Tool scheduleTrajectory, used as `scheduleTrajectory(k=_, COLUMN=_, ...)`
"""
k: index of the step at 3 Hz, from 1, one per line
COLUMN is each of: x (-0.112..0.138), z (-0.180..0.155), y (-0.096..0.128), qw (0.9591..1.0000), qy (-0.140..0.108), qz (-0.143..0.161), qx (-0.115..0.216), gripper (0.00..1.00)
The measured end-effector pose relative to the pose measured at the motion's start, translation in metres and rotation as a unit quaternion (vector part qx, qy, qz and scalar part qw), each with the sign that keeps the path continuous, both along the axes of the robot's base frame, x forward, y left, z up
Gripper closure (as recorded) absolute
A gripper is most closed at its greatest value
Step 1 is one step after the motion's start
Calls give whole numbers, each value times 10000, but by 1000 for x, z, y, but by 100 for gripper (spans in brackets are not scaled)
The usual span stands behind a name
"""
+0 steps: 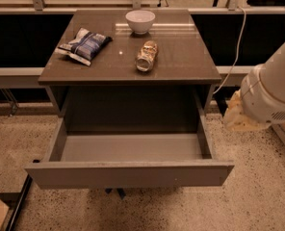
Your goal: Close top drawer
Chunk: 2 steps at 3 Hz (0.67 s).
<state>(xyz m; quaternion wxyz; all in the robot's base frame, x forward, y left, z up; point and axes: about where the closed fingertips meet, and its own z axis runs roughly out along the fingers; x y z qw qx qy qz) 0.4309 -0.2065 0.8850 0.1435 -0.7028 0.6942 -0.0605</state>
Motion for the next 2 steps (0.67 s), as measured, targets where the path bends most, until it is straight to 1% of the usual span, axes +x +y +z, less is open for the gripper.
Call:
scheduleTrajectory(k=1, x=-1, z=-1, y=0, qw=10000, qy=8, qz=12, qx=-13, gripper=100)
scheduleTrajectory(k=2, x=-1, z=-1, y=0, qw=10000, qy=6, qz=10, qx=-11, gripper=100)
